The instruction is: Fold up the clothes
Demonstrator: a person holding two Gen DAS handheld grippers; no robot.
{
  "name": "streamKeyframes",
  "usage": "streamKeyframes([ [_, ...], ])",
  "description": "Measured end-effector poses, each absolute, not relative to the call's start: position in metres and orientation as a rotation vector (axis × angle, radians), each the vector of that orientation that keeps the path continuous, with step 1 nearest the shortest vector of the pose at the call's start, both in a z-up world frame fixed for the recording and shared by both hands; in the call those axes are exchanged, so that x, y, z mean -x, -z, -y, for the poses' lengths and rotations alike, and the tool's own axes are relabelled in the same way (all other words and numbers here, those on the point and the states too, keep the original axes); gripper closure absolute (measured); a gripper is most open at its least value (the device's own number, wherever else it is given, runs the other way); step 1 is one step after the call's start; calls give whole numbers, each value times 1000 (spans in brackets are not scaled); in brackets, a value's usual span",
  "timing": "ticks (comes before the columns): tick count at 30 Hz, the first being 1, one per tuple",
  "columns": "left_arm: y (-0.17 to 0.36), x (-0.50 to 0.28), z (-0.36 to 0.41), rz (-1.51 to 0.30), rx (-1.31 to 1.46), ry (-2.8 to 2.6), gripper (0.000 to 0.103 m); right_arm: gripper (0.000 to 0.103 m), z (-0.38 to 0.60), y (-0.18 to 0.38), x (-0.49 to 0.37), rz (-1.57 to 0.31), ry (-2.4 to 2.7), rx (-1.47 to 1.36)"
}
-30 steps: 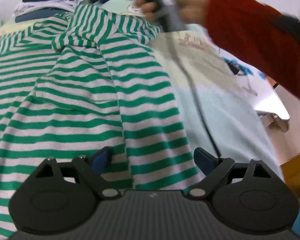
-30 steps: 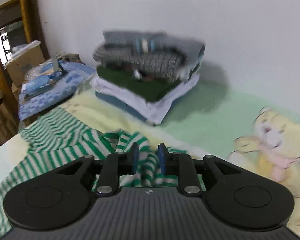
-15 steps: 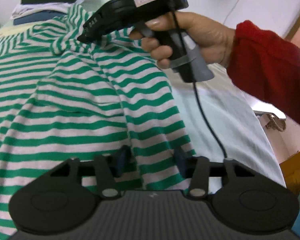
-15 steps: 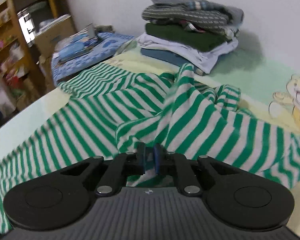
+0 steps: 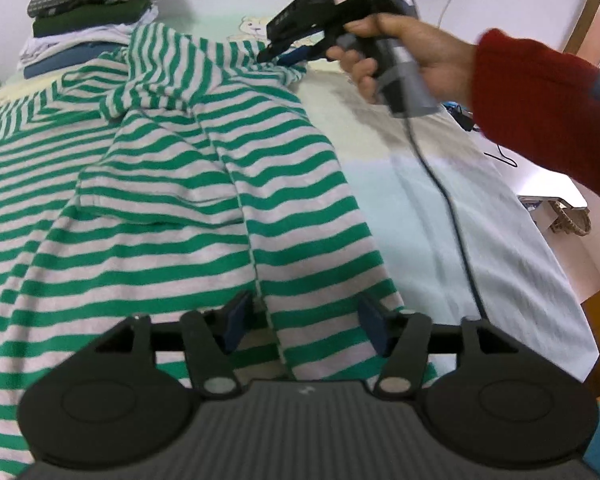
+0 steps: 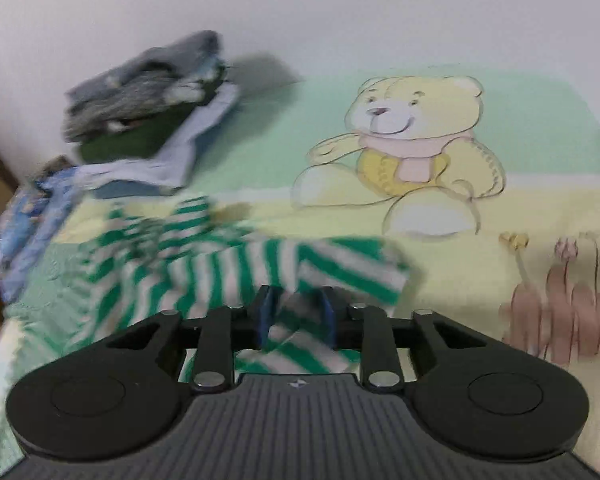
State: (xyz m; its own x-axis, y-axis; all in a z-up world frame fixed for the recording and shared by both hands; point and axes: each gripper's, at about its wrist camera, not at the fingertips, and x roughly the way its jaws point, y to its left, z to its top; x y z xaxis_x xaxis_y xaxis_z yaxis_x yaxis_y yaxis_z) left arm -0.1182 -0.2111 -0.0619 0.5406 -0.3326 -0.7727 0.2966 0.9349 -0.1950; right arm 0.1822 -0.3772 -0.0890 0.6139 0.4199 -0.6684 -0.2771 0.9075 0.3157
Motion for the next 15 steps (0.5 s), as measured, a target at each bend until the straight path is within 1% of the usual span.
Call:
streamKeyframes([
  [3,62,119,212,-931,36,368,38,79,368,88,-192,-758,-380,-107],
  [7,61,114,207,-943,56,360,38,79,360,81,-189,-713,-340,-13],
  [10,59,109,201,-951,79,348,38,74,360,56,-166,-601,-323,-50],
  [13,53,98,188,-928,96,321,37,72,335,58,-152,-620,-455,25],
  [15,44,83,171,-893,118,280,33,70,318,59,-143,-631,-543,76],
])
